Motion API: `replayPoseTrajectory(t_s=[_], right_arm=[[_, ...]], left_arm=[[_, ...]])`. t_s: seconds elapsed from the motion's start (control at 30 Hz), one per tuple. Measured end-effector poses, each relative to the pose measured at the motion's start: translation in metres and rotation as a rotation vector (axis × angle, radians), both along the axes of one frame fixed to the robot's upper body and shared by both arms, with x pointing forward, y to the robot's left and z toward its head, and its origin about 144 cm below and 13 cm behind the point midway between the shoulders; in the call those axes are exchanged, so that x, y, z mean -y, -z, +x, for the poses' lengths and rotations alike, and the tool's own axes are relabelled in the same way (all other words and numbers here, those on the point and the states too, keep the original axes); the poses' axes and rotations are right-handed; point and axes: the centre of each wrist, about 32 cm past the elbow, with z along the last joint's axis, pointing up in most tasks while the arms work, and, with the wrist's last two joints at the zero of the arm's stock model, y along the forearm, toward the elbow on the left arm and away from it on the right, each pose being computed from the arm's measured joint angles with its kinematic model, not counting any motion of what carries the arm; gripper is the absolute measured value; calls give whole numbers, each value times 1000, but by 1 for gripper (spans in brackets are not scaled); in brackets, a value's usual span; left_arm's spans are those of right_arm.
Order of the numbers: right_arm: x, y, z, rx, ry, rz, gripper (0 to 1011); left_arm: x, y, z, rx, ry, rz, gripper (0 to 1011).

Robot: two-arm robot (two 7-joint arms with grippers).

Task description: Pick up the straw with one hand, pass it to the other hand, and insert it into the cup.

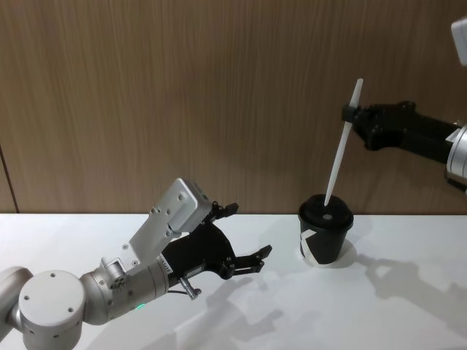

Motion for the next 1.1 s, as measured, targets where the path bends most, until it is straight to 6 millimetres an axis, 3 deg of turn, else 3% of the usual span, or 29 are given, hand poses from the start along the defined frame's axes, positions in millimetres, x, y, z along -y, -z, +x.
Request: replayPoseTrajectory(t_s=[1.1], right_arm=[[12, 19, 15, -57, 28, 42, 8]], left_arm=[[0, 0, 0, 0, 0, 0, 1003]])
